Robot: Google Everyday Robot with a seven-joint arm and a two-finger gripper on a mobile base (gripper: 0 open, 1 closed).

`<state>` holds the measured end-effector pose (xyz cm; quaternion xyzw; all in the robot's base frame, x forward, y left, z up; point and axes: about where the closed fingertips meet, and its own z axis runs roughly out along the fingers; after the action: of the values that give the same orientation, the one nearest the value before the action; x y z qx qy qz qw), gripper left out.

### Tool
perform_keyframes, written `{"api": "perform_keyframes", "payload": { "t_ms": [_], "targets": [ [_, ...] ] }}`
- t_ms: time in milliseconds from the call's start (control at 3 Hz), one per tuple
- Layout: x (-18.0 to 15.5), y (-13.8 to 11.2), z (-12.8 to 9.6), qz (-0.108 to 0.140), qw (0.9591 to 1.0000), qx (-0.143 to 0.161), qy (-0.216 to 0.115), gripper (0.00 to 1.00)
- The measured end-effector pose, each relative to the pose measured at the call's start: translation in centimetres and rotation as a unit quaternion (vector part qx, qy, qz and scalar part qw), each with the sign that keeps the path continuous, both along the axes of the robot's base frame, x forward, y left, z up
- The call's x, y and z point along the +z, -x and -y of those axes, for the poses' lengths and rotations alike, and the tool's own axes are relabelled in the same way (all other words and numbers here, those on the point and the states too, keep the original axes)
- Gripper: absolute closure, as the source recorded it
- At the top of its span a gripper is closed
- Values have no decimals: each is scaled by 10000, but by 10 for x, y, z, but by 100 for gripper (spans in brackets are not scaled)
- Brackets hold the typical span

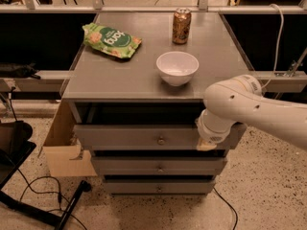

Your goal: Open top drawer

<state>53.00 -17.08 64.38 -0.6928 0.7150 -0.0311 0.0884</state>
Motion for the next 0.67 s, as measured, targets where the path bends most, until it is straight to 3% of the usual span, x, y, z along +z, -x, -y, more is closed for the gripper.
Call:
{"api": "perform_keyframes", "payload": {
  "t_ms": [333,667],
  "targets": [
    [3,0,0,-1,10000,0,1,89],
    [8,4,2,-48,10000,10,43,100]
  ]
}}
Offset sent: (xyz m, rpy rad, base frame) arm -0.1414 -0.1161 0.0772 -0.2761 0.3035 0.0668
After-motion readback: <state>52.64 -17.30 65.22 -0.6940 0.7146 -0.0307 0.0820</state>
